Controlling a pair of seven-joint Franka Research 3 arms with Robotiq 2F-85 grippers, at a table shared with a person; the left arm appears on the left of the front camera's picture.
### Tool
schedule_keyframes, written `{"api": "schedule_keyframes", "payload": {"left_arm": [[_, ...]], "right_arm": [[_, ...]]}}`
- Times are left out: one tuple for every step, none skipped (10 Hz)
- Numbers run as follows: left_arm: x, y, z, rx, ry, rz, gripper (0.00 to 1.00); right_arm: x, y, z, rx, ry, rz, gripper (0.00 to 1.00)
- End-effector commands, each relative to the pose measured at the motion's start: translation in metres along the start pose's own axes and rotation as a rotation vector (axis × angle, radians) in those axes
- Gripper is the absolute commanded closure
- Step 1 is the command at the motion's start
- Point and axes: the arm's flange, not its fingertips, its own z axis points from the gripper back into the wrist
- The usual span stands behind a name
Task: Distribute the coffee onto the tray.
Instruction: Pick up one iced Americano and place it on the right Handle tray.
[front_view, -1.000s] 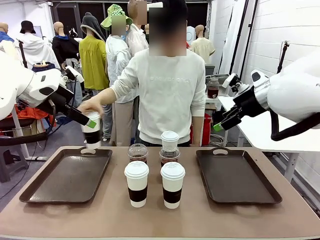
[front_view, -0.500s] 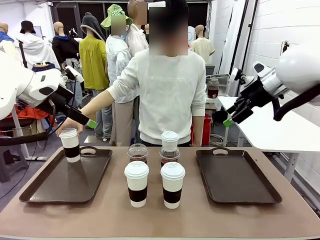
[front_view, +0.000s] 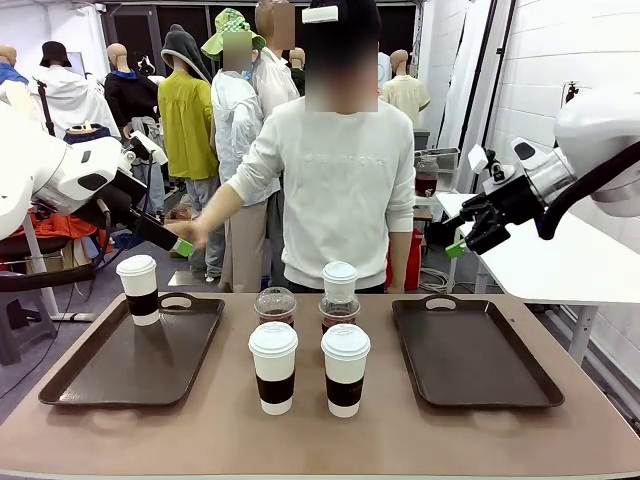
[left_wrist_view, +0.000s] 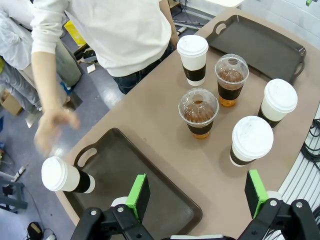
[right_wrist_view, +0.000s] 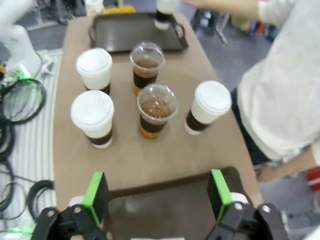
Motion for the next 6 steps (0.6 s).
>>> {"api": "schedule_keyframes", "payload": {"left_arm": [[-0.002, 0.002, 0.001, -0.020, -0.004, -0.010, 0.00], [-0.002, 0.002, 0.001, -0.020, -0.004, -0.010, 0.00], [-0.002, 0.002, 0.001, -0.020, -0.004, -0.010, 0.00], [-0.002, 0.002, 0.001, -0.020, -0.004, -0.010, 0.00], [-0.002, 0.002, 0.001, -0.020, -0.004, -0.010, 0.00], [-0.002, 0.002, 0.001, -0.020, -0.004, -0.010, 0.00]], "right_arm": [[-0.023, -0.023, -0.008, 0.056, -0.105, 0.014, 0.00], [-0.035, -0.027, -0.016, 0.049, -0.133, 0.002, 0.00], [-0.046, -0.031, -0.025, 0.058, -0.162, -0.015, 0.00], [-0.057, -0.034, -0.033, 0.068, -0.186, -0.043, 0.00], [-0.069, -0.037, -0.040, 0.087, -0.217, -0.059, 0.00], [-0.078, -0.039, -0.045, 0.102, -0.248, -0.075, 0.00]]}}
